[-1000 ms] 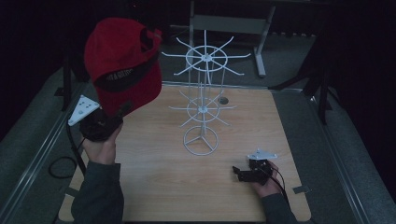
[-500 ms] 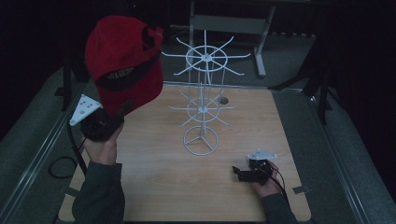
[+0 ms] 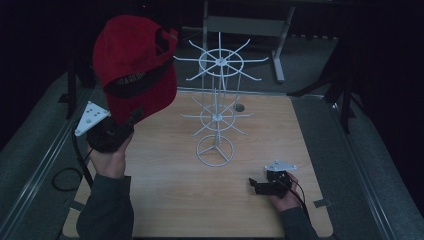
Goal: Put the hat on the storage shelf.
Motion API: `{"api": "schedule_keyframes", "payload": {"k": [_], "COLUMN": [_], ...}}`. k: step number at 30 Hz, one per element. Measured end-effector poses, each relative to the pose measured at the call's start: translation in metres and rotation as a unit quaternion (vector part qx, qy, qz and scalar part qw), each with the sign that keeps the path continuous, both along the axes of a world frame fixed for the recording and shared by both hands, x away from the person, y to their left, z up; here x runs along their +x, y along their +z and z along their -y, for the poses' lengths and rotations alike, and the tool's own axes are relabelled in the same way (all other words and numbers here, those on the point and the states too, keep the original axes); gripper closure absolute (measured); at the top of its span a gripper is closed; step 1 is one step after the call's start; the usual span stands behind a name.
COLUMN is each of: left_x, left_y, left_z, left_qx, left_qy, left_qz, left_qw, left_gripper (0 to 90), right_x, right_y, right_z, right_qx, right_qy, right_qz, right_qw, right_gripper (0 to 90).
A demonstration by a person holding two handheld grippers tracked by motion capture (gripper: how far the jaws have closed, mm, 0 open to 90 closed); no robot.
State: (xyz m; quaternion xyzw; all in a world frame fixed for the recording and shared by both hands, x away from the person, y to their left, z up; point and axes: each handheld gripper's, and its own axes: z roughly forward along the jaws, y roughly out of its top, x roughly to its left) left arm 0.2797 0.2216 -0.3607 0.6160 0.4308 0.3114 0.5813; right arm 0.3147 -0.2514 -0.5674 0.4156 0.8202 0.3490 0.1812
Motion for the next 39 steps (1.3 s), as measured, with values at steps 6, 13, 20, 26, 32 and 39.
{"api": "schedule_keyframes", "payload": {"k": [6,13,20,26,32,39], "left_x": [-0.001,-0.002,-0.003,-0.003,-0.002,-0.001], "left_y": [0.001,0.001,0.000,-0.001,-0.005,-0.008], "left_z": [0.002,0.003,0.006,0.008,0.009,0.012], "left_qx": [0.001,0.001,0.001,0.005,0.003,0.002], "left_qy": [-0.002,-0.004,-0.008,-0.009,-0.010,-0.014], "left_qz": [0.001,0.002,0.003,0.002,-0.004,-0.007], "left_qw": [1.0000,1.0000,1.0000,0.9999,0.9999,0.9999], "left_gripper": [84.4,84.4,84.3,84.3,84.3,84.3], "right_x": [0.000,0.000,0.000,0.000,0.000,0.000], "right_y": [0.000,0.000,0.000,0.000,0.000,0.000], "right_z": [0.000,0.000,0.000,0.000,0.000,0.000], "right_qx": [0.000,0.000,-0.001,0.000,0.000,0.000], "right_qy": [0.000,0.000,0.001,0.001,0.001,0.001], "right_qz": [0.000,0.000,0.000,0.000,0.000,0.000], "right_qw": [1.0000,1.0000,1.0000,1.0000,1.0000,1.0000], "right_gripper": [15.3,15.3,15.3,15.3,15.3,15.3]}}
